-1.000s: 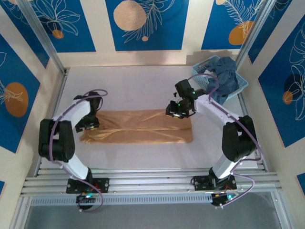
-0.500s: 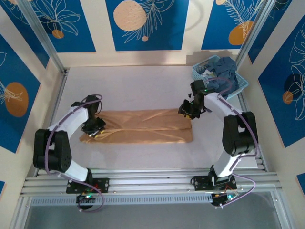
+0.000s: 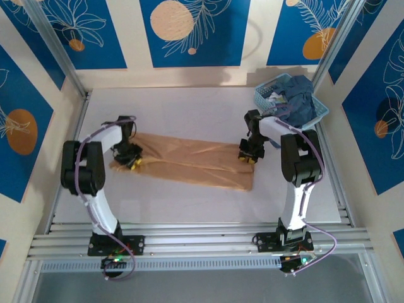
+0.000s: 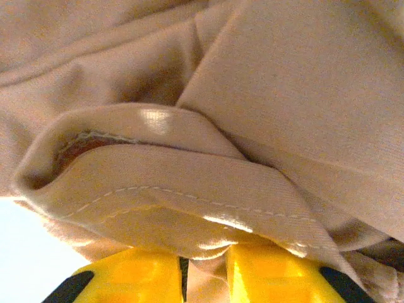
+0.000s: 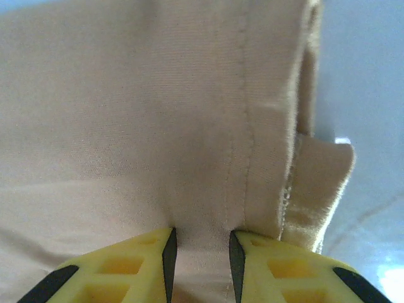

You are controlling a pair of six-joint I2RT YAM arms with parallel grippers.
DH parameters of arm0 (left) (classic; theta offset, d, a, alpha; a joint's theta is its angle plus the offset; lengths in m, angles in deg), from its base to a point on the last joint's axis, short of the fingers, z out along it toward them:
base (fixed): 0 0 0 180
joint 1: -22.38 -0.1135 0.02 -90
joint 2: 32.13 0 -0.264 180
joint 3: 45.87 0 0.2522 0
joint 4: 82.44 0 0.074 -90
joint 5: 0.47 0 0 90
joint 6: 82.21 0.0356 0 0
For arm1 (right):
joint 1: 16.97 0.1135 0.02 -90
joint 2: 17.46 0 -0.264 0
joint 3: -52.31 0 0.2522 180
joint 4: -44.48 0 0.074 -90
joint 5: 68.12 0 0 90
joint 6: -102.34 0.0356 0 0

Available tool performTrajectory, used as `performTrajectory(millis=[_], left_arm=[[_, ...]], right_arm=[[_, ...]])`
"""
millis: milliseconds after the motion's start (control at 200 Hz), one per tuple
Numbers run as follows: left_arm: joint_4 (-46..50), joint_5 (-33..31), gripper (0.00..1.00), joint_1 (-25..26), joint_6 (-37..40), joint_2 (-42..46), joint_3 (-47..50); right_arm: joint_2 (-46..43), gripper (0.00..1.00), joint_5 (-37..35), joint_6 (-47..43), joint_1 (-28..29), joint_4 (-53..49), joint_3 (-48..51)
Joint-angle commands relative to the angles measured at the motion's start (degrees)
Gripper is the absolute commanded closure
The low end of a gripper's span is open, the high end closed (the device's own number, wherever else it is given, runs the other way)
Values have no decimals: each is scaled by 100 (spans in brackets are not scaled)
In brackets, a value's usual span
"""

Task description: Fold and stack the t-shirts

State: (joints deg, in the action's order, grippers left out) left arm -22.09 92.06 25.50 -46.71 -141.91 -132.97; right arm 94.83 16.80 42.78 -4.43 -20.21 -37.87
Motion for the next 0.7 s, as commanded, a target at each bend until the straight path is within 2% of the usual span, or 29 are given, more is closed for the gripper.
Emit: performTrajectory(millis=[0, 185, 370, 450, 580, 655, 695], left_arm=[[-617, 207, 75, 110, 187, -1020, -1139], [-135, 346, 74, 670, 192, -2820, -4052], [-142, 667, 73, 1101, -180, -4409, -6572], [-574, 915, 73, 1185, -532, -4945, -7196], [-1395, 1305, 73, 1235, -937, -5559, -8011], [-1456, 1310, 68, 1242, -796, -5546, -8420], [-1398, 1227, 62, 1238, -612, -5333, -8446]], right_arm=[[-432, 68, -16, 396, 72, -440, 632], [-885, 68, 504, 1353, 789, -216, 1550], [-1191, 67, 1182, 2996, 1818, 413, 1938], [-1228, 66, 1507, 3845, 2109, 958, 2008], [-1025, 65, 2015, 4639, 2236, 1644, 1899], [-1039, 65, 2115, 4792, 2218, 1590, 1725], [-1191, 64, 2033, 4845, 2195, 1481, 1659]])
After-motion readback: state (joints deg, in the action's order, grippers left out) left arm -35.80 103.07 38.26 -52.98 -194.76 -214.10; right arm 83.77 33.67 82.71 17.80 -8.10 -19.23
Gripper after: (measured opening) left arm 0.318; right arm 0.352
